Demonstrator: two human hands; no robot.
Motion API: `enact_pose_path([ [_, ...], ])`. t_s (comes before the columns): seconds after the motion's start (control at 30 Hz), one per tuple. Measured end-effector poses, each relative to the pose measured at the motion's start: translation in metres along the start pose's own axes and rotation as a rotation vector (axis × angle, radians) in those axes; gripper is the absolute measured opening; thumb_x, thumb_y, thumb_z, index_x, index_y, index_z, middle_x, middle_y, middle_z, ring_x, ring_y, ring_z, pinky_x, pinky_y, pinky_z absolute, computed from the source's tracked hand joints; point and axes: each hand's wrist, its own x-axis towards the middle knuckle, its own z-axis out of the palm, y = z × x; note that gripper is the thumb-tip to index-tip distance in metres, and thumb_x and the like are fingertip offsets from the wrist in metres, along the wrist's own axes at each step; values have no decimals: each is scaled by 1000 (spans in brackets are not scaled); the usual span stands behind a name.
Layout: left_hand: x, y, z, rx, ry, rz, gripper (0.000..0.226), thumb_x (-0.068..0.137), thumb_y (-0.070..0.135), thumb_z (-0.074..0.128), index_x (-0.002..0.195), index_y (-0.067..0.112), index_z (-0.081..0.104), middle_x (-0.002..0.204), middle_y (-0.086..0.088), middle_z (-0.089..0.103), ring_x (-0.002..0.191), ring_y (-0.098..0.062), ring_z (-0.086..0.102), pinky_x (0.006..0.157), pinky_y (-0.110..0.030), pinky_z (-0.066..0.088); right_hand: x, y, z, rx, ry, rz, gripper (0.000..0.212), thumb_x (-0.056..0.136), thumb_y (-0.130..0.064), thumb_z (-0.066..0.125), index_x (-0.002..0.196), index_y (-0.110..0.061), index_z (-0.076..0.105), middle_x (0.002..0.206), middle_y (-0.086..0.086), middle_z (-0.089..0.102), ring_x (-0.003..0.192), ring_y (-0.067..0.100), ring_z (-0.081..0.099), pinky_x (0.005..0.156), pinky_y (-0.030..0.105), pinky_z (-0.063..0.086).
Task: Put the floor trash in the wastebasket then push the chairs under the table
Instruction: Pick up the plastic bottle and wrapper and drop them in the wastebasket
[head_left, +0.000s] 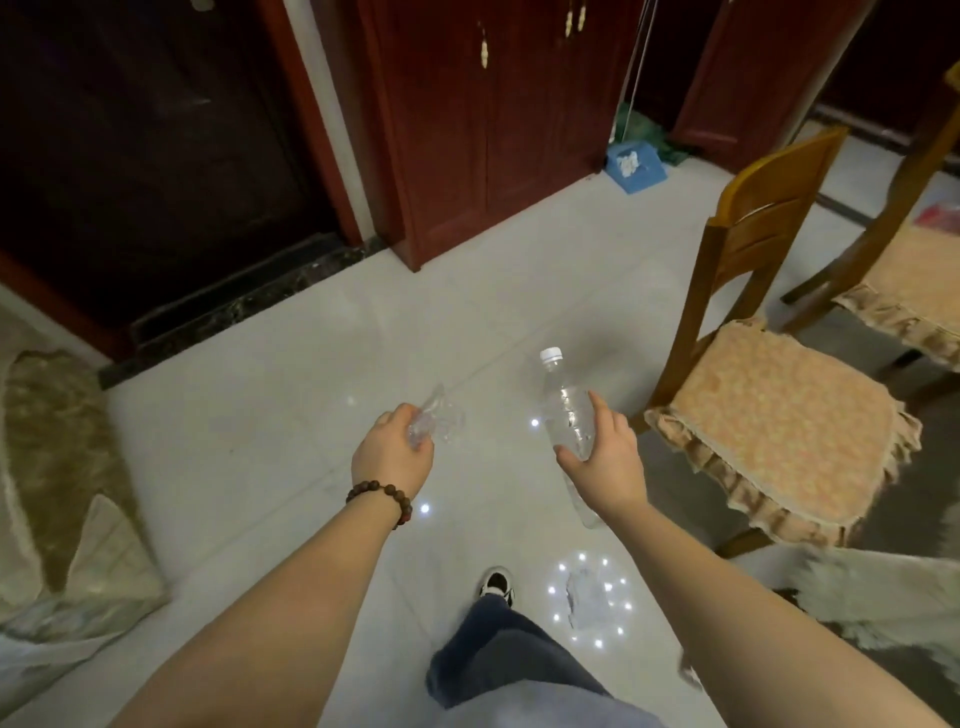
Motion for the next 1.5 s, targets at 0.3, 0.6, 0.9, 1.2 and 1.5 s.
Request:
enact_pose_path([
  [0.3, 199, 103, 6, -11, -65, 105, 14, 88, 19, 50, 99, 20, 57, 97, -6, 58, 78, -29, 57, 65, -35, 49, 192, -42, -28, 50, 112, 11, 82, 78, -27, 69, 147, -18, 24, 137, 12, 41, 125, 31, 38, 102, 39, 34],
  [0.6, 436, 182, 55, -38, -119, 285, 14, 86, 18, 53, 99, 18, 59, 93, -7, 59, 78, -30, 58, 65, -36, 49, 411, -51, -15, 100, 228, 114, 84, 76, -24, 71, 146, -17, 25, 132, 11, 44, 121, 29, 41, 100, 39, 37],
  [0.9, 677, 301, 83, 7, -214, 482, 10, 85, 26, 57, 95, 22, 58, 88, -2, 60, 77, -29, 59, 58, -30, 38, 634, -68, -51, 103, 361, 282, 82, 77, -25, 69, 146, -16, 26, 134, 14, 43, 124, 32, 40, 106, 39, 34],
  [1.2, 805, 473, 184, 0, -354, 633, 10, 87, 24, 56, 94, 18, 59, 83, 0, 53, 70, -23, 50, 59, -27, 35, 782, 6, -120, 54, 469, 448, 83, 78, -28, 70, 146, -17, 24, 136, 11, 42, 123, 29, 42, 102, 40, 37],
  [1.5, 913, 712, 323, 38, -477, 745, 12, 87, 24, 58, 98, 20, 59, 89, -2, 56, 77, -23, 55, 63, -26, 41, 969, 131, -250, 53, 566, 516, 79, 79, -28, 68, 146, -22, 25, 135, 8, 44, 121, 28, 42, 100, 39, 38],
])
